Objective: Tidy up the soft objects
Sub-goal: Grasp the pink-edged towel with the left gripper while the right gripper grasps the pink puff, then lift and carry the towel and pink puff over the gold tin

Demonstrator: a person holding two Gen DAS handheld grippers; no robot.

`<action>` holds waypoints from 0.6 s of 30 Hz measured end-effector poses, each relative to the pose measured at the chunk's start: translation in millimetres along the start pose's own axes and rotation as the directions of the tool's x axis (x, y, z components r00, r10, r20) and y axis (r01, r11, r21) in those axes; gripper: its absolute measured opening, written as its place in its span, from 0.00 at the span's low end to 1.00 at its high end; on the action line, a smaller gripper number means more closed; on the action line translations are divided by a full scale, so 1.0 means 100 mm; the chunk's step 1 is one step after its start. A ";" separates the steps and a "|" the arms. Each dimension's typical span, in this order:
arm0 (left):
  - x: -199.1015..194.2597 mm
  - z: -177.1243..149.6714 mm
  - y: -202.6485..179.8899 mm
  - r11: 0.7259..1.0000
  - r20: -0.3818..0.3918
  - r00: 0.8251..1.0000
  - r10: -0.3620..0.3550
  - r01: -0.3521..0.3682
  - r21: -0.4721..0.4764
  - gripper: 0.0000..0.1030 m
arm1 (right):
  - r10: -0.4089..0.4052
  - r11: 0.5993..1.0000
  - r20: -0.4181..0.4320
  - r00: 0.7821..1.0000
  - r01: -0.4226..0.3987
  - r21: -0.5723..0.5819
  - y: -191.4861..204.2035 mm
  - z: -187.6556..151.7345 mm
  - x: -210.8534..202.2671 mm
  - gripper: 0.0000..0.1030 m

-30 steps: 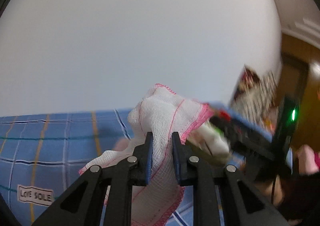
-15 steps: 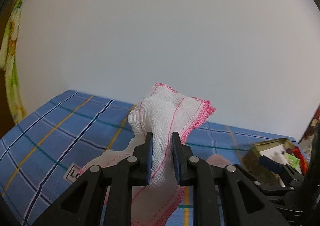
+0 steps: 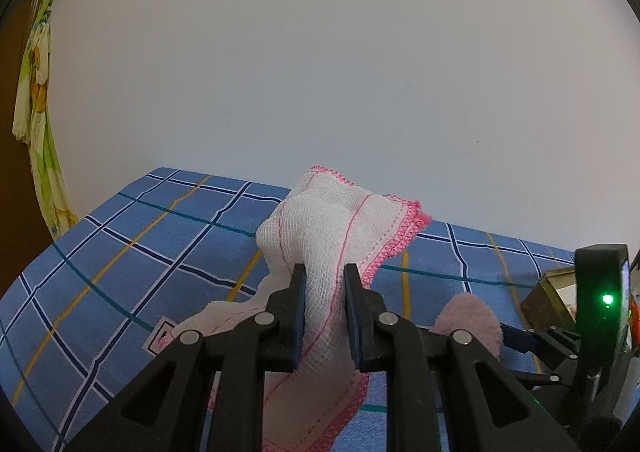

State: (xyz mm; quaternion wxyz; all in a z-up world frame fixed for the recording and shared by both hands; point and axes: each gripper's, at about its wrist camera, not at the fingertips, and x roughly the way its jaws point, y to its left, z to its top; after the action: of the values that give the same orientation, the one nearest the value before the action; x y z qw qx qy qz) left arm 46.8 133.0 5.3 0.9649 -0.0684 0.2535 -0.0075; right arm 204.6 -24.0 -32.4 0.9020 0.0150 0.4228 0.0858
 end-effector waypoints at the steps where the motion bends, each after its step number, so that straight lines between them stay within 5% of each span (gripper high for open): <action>1: 0.01 0.00 0.01 1.000 -0.001 1.000 0.003 -0.003 0.001 0.19 | -0.002 1.000 0.004 1.000 0.002 -0.007 0.00 -0.01 -0.02 0.48; 5: 0.03 0.01 0.02 1.000 -0.002 1.000 0.021 -0.021 0.005 0.19 | -0.021 0.998 0.044 0.999 0.023 -0.059 0.07 -0.05 -0.13 0.27; 12: -0.01 0.03 0.03 0.999 0.006 0.999 0.037 -0.037 0.003 0.19 | 0.034 0.999 0.144 0.989 -0.028 -0.039 0.06 -0.09 -0.37 0.21; 18: -0.05 0.05 0.06 1.000 0.027 0.999 0.027 -0.027 -0.005 0.19 | 0.201 0.979 0.294 0.935 -0.205 -0.016 -0.08 -0.16 -0.72 0.21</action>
State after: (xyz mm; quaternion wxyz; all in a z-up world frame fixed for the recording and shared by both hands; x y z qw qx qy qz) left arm 44.9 139.5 11.0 0.9681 -0.0674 0.2413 0.0071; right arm 148.3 -44.3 11.8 0.9410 0.0778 0.2809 0.1723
